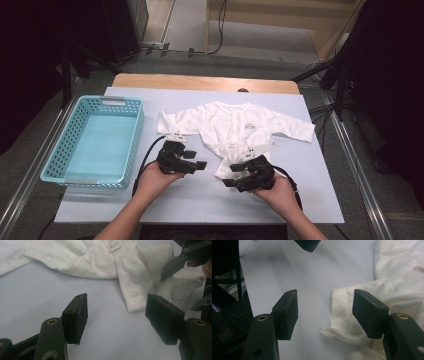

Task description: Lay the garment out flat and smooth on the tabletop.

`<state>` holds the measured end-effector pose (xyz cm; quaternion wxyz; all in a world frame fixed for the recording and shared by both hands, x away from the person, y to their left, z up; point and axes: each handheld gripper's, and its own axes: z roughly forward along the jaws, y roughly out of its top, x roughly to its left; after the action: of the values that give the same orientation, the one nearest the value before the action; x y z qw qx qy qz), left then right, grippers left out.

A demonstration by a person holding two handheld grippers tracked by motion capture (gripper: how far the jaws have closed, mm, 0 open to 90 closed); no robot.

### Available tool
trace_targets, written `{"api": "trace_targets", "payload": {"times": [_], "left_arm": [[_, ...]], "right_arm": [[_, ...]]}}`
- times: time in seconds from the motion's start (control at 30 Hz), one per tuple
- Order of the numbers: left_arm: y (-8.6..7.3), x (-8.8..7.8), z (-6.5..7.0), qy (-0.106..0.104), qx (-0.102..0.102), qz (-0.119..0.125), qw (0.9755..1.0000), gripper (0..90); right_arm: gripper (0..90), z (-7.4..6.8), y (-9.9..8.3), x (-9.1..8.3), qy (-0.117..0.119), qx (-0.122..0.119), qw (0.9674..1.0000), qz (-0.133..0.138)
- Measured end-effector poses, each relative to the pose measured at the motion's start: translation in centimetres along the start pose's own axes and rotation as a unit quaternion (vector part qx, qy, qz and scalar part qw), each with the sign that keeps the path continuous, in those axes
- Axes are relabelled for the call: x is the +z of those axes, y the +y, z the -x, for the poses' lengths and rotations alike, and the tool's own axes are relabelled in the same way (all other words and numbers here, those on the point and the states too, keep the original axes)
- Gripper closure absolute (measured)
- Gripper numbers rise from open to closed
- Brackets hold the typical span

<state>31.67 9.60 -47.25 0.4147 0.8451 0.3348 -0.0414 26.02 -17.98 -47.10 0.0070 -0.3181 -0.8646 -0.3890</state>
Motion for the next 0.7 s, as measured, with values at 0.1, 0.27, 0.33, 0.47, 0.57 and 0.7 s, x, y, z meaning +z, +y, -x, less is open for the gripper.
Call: {"api": "trace_targets", "payload": {"times": [0.1, 0.27, 0.33, 0.47, 0.57, 0.7], "left_arm": [[-0.1, -0.2, 0.0, 0.001, 0.000, 0.002, 1.0000, 34.7], [-0.3, -0.5, -0.1, 0.005, -0.004, 0.005, 1.0000, 34.7], [-0.4, -0.6, -0.1, 0.007, -0.006, 0.006, 0.9999, 34.7], [-0.6, -0.9, -0.2, 0.010, -0.006, 0.005, 0.9999, 34.7], [-0.8, -1.1, -0.2, 0.012, -0.008, 0.008, 0.9999, 34.7], [-1.0, -1.5, -0.2, 0.017, -0.013, 0.011, 0.9997, 34.7]], "right_arm": [[35.8, 0.1, 0.2, 0.5, 0.001, 0.004, 1.0000, -0.001], [36.0, 0.3, 0.5, 1.5, 0.002, 0.005, 1.0000, -0.005], [36.4, 0.3, 0.5, 1.8, 0.000, 0.006, 0.9999, -0.008], [37.9, 1.0, 0.4, 2.5, -0.014, 0.006, 0.9997, -0.020], [39.1, 1.9, 0.1, 3.0, -0.029, 0.009, 0.9990, -0.033], [40.2, 2.5, -0.2, 3.6, -0.036, 0.016, 0.9983, -0.044]]}}
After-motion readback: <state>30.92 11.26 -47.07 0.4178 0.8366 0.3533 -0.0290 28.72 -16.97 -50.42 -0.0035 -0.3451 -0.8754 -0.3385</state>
